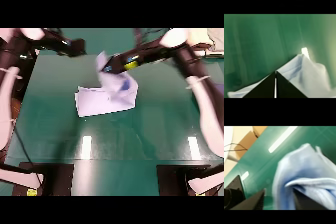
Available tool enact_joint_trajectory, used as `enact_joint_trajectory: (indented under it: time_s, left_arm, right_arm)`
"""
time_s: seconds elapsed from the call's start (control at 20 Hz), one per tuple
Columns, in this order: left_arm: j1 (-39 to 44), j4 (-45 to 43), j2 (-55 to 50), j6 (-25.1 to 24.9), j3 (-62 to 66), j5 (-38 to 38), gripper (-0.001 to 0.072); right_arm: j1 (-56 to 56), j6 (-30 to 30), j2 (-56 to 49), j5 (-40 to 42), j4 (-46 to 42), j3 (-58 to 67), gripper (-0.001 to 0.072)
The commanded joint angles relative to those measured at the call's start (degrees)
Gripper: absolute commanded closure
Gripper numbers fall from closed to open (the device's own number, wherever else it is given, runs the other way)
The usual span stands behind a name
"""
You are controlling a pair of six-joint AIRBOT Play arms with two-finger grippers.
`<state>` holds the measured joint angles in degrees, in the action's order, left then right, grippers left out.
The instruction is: Fold the shirts.
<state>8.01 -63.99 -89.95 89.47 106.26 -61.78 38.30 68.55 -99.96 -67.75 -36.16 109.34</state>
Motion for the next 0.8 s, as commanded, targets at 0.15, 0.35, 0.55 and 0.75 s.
enact_joint_trajectory:
  time_s: [0.15, 0.35, 0.55, 0.75]
  left_arm:
    - [-8.50, -2.08, 8.74, -2.62, 0.00, -9.11, 0.0678]
    - [-8.24, -4.61, 8.96, -4.00, -0.09, -17.75, 0.0679]
    - [-5.62, -5.31, 9.55, -4.46, -4.50, -19.61, 0.0679]
    - [0.52, -7.58, 12.28, -4.37, -17.38, -14.38, 0.0678]
  right_arm:
    - [7.28, -0.94, -9.84, 0.70, -2.62, 8.74, 0.0118]
    - [-4.39, 1.20, -1.18, -0.15, -9.46, -7.08, 0.0119]
    - [-18.18, 2.60, 6.47, 0.22, -9.92, -22.84, 0.0159]
    - [-25.70, 2.60, 11.32, 0.74, -9.92, -30.14, 0.0159]
